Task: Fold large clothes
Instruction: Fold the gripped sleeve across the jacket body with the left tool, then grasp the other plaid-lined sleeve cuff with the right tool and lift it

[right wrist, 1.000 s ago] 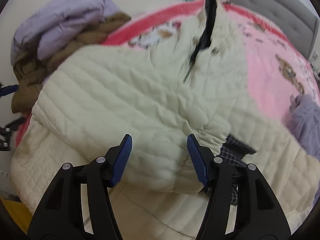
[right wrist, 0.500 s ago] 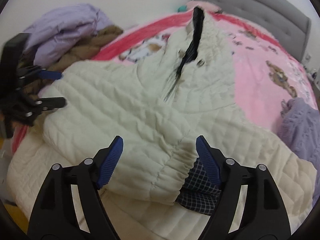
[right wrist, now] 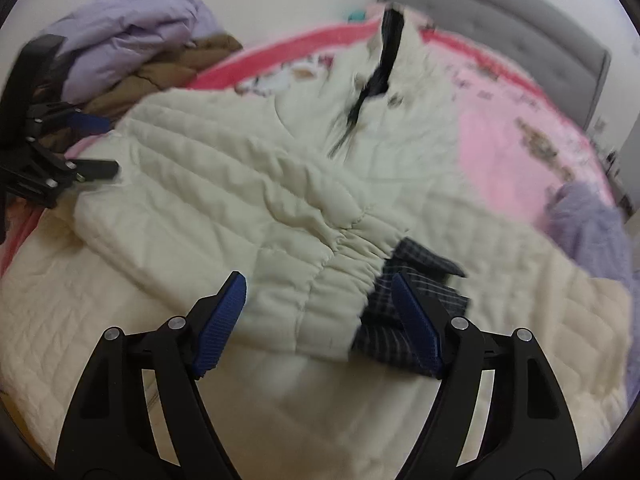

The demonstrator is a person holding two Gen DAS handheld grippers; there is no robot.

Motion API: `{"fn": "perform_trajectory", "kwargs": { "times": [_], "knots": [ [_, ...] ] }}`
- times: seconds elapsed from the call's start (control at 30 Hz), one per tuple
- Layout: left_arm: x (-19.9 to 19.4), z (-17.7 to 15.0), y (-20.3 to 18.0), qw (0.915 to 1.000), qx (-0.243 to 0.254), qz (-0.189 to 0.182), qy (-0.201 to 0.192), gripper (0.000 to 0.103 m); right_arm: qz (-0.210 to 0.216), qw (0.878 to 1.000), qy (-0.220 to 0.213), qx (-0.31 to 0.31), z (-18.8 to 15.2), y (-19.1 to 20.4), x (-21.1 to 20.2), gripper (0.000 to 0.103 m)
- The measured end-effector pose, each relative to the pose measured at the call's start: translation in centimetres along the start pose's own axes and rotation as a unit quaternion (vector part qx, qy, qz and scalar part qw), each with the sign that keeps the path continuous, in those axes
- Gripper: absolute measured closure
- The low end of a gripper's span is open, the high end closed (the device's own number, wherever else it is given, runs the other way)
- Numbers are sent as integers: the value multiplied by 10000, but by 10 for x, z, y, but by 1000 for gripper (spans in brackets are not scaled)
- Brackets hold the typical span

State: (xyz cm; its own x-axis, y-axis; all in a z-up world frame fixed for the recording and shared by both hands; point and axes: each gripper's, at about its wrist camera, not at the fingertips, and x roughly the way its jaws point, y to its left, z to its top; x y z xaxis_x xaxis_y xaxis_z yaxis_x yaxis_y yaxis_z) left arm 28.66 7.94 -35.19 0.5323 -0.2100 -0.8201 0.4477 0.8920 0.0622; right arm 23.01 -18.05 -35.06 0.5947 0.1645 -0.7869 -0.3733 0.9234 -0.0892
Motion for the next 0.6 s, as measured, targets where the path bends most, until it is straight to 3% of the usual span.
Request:
{"fn": "perform_trajectory", "kwargs": {
  "times": [0.1,0.17,0.3,0.43,0.47,0.53,0.6],
  "knots": [
    [-15,-17,-14,9998,-34,-164,100,9,61,9996,-19,-276,-10,15,-11,32],
    [0,-30,-25,9986,149,-95,491,9,14,9987,254,-437,-17,24,1,33],
    [18,-36,-24,9981,129,-47,594,8,-291,9957,506,-714,-31,32,21,33],
    [21,-31,-20,9974,-189,31,698,7,-64,9980,527,-350,-29,19,17,30],
    [13,-29,-24,9977,-183,188,618,7,-31,9990,427,-147,-28,12,9,34],
    [-11,-25,-37,9976,-219,626,223,7,-196,9984,22,528,-30,-11,-22,31],
    [-35,-20,-55,9901,-284,1341,-314,7,-849,9854,-301,1443,-40,-47,-59,9]
  ]
}}
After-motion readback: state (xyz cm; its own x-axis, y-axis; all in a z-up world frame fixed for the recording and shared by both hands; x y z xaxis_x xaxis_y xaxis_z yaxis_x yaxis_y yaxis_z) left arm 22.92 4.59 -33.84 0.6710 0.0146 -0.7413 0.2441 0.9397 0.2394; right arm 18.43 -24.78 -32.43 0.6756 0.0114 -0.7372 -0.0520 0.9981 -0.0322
